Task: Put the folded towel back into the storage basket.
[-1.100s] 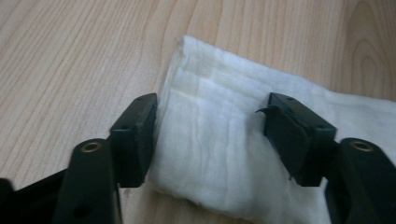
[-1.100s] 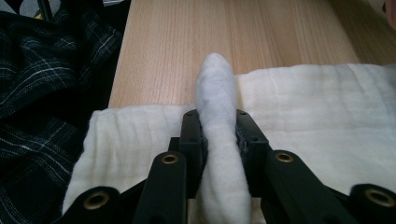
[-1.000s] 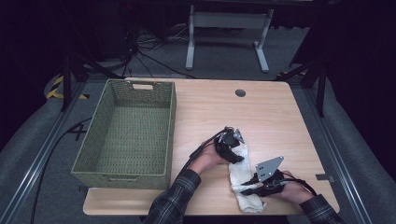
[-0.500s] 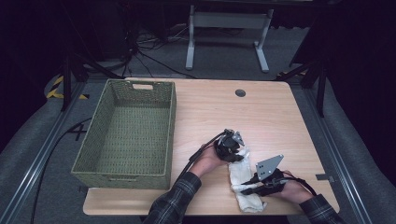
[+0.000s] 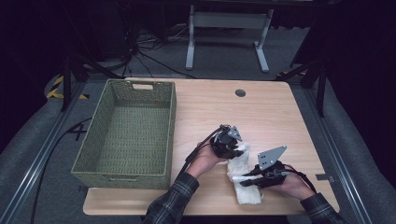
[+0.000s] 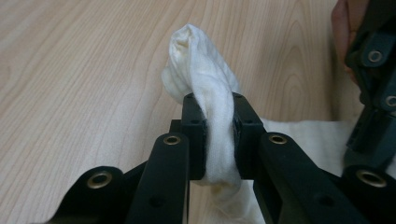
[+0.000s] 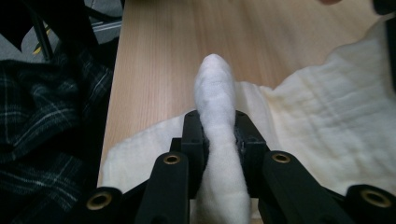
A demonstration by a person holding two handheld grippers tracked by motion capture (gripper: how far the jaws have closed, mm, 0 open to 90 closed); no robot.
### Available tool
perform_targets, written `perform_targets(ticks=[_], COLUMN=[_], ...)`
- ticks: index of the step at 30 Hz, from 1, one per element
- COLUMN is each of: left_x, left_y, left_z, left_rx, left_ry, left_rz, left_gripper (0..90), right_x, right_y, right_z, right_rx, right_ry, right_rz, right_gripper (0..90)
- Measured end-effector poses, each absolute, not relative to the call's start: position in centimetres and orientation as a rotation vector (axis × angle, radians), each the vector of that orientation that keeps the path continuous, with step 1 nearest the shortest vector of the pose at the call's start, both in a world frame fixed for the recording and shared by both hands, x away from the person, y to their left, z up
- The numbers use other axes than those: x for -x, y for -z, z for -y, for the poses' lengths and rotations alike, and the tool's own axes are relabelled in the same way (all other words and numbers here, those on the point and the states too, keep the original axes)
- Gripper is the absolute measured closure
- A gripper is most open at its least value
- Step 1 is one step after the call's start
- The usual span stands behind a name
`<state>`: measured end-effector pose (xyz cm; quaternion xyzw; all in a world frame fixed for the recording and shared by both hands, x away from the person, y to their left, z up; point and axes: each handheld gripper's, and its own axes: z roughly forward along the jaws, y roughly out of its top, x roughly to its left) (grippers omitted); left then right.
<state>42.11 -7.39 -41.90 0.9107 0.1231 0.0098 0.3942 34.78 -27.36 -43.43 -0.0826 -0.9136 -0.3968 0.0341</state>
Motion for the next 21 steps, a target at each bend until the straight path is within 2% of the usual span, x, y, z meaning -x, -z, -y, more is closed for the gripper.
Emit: perform_targets(ticks=[21], left_x=[-41.2], left_y=[33.9], left_z=[3.1], left_rx=[-2.275], left_ry=[-0.192], left_rz=[-0.411], left_gripper=[79.3], right_x=[-37.2], right_y=[36.3], right_z=[23.0], right_rx=[0.216], right_ry=[1.380], right_rz=[2.784], right_gripper=[78.1])
